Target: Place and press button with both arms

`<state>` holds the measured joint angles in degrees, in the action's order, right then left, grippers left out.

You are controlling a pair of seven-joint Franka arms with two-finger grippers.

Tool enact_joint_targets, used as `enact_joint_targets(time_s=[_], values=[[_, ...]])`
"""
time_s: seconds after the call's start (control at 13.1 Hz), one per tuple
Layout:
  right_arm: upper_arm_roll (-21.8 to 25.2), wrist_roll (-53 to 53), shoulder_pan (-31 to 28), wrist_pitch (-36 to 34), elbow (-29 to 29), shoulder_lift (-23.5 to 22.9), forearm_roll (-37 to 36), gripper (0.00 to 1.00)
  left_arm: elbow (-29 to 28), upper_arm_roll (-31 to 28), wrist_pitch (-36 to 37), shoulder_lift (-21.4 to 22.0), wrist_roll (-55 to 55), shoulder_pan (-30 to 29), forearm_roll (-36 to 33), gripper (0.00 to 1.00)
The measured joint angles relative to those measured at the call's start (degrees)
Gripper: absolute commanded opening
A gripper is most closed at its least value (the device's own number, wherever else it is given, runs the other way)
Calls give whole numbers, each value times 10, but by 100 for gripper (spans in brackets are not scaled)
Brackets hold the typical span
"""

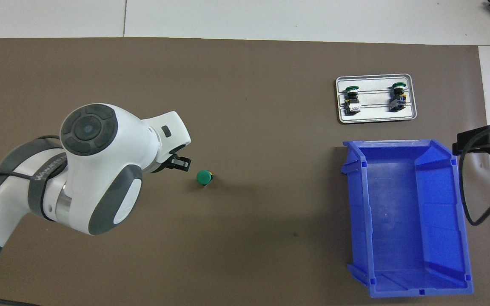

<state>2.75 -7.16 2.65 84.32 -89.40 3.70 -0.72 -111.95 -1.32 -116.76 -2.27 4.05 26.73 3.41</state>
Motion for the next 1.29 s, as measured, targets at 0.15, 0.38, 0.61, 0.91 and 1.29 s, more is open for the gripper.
enact_joint_targets(time_s=[0.15,0.38,0.61,0.91,1.29], values=[[0,0,0,0,0,0,0,100,2,-2,11,23,-19,-45,0,100],[0,0,0,0,0,0,0,100,60,-3,85,45,-73,-118,-1,100],[0,0,0,0,0,0,0,100,158,-3,179,33,-132,-174,-2,100],[0,0,0,0,0,0,0,100,243,-3,243,-1,-162,-211,-31,100],[0,0,0,-1,0,0,0,100,245,-4,261,16,-176,-233,-32,100]])
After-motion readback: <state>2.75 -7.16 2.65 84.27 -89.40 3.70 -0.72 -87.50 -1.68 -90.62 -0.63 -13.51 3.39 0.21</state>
